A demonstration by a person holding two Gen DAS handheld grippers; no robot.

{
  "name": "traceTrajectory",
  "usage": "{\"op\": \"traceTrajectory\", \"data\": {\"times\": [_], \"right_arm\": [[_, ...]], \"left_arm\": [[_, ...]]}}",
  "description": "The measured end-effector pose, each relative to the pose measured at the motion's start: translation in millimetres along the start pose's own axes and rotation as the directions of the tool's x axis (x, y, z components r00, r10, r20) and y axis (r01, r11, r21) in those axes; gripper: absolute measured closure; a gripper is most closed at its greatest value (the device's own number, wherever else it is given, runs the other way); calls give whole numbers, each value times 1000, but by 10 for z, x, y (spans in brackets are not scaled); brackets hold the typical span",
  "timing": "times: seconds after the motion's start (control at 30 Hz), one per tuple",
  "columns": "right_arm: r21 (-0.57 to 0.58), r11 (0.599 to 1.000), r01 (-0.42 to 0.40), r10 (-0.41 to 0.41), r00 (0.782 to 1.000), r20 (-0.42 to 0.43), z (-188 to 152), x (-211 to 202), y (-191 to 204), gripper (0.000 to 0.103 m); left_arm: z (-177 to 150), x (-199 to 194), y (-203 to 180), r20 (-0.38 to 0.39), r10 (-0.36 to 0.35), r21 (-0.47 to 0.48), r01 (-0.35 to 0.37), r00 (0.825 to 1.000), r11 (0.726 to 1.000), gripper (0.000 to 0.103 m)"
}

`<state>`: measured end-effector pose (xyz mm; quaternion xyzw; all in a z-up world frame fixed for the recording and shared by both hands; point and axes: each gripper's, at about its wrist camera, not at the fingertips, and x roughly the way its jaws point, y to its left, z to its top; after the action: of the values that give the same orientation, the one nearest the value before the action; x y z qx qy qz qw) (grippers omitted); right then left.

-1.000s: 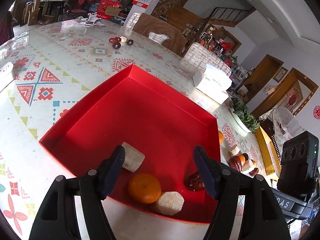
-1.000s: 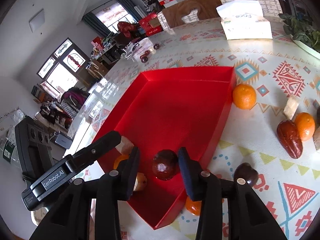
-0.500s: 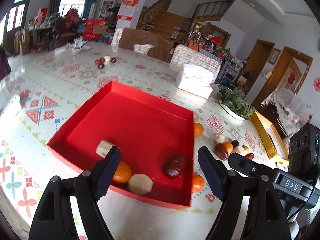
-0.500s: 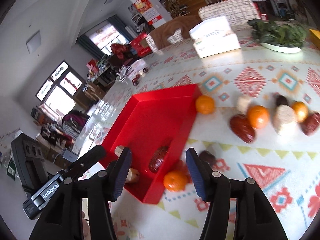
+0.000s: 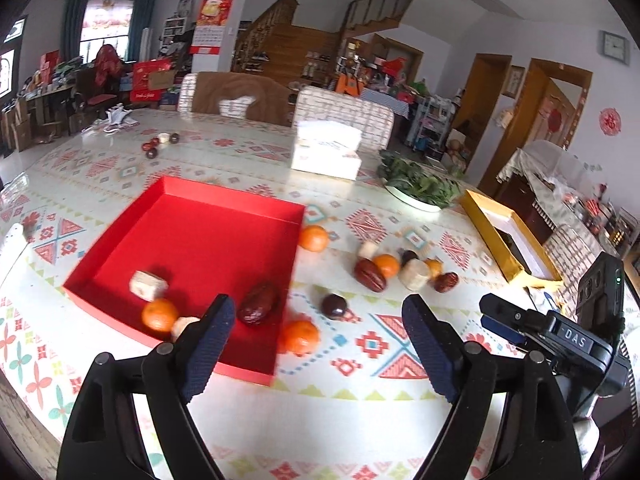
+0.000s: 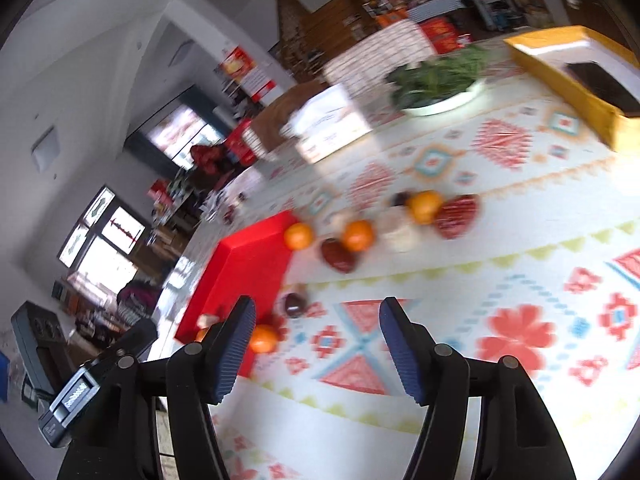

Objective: Organize fruits
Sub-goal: 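Move both open tools back to the fruit row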

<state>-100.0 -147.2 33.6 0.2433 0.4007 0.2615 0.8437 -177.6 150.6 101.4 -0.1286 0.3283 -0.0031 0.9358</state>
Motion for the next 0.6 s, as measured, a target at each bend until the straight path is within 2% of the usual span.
{"op": "traceTrajectory", "data": {"times": [0.13,0.33,0.6], "right_arm": [[45,998,47,-48,999,9,48,-102,-326,34],[75,993,89,-90,996,7,179,-135,-610,34],[11,989,146,-145,989,-20,352,-17,-626,34]], "left_arm": [[-39,183,-180,-46,-25,22,26,999,999,17],[-108,423,-368,-107,-49,56,55,993,997,17],[-115,676,-398,-156,-48,52,57,987,997,17]]}}
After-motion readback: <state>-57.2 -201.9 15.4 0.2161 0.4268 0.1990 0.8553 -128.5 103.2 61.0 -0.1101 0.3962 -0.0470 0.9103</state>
